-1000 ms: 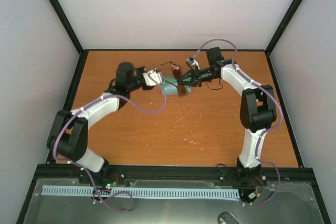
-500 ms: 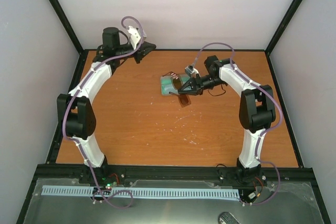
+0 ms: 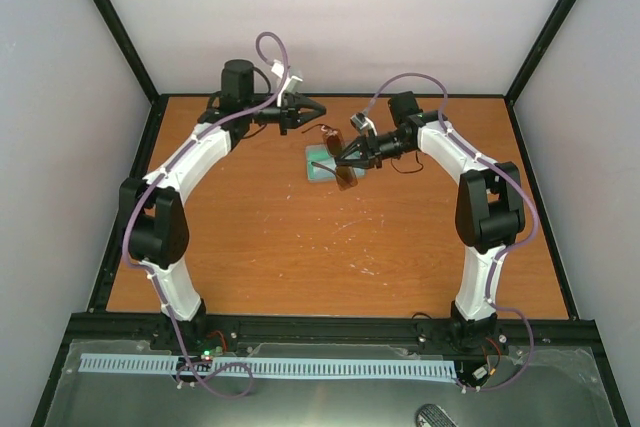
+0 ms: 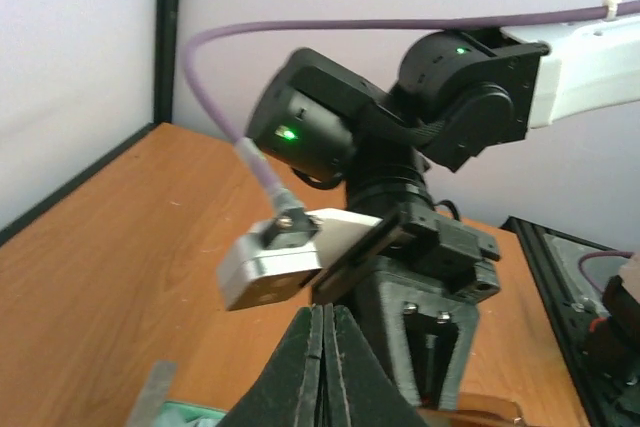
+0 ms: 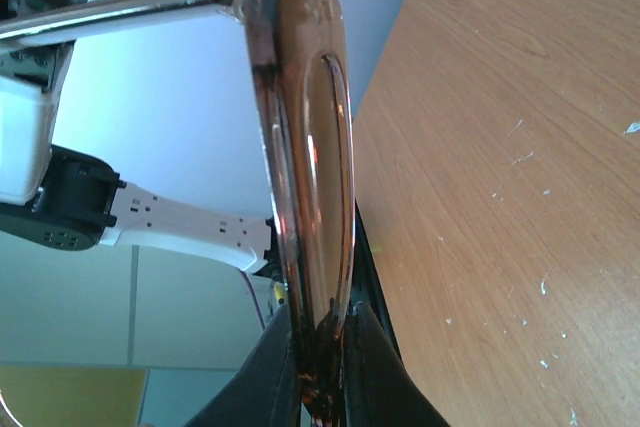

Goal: Organize the sunglasses
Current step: Fold the sunglasses.

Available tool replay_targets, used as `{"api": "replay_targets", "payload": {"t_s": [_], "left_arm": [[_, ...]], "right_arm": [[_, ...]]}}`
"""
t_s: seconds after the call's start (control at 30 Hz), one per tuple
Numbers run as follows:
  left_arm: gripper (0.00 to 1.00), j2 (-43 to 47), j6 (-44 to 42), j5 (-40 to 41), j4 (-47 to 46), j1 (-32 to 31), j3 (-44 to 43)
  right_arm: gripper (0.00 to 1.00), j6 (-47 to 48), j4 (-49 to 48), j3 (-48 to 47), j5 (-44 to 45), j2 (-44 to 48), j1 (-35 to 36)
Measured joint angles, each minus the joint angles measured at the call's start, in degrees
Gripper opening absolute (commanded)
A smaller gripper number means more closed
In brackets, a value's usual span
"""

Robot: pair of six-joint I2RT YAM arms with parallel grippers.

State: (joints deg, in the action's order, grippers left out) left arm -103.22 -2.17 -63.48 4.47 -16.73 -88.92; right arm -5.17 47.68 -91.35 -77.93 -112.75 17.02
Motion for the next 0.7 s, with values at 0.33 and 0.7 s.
{"api": "replay_targets", "payload": {"t_s": [0.33,0.7], "left_arm": [[0.02,0.0,1.88,-0.07,-1.55,-5.05,5.01],[0.06,0.15,1.64,0.87,-3.34,-5.9,8.15]], "right_arm": [[0.03,-9.18,-10.1,-0.22,-0.04,0.0,0.0],[0.03,-18.95,-21.05,-0.37,0.24,0.85,-0.07]]}}
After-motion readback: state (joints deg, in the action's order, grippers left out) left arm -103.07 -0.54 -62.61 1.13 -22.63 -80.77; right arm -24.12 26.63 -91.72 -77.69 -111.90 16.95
